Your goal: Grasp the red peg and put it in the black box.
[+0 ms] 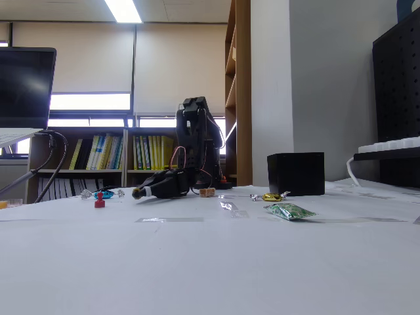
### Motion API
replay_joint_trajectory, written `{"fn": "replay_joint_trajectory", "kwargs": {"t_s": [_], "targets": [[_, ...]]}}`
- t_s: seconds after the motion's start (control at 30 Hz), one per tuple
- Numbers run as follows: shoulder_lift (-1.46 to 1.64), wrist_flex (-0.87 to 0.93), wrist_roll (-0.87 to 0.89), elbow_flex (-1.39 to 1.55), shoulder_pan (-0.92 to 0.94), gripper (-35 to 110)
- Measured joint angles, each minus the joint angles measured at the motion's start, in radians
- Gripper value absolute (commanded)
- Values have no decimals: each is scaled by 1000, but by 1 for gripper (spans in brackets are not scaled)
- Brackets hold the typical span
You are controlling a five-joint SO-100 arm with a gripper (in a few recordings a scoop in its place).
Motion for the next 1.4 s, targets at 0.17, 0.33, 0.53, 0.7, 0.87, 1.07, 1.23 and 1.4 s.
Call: {"fn": "replay_joint_trajectory", "kwargs": {"t_s": [0.17, 0.33, 0.53, 0.7, 0.87, 1.07, 1.23, 1.4], "targets": [[0, -2, 0, 0, 28, 1], [0, -2, 0, 0, 44, 1], [0, 2, 9, -2, 63, 21], [0, 2, 9, 0, 63, 43], [0, 2, 5, 0, 60, 43], [0, 11, 0, 8, 63, 49], [2, 14, 0, 21, 63, 49], [2, 14, 0, 21, 61, 50]]}}
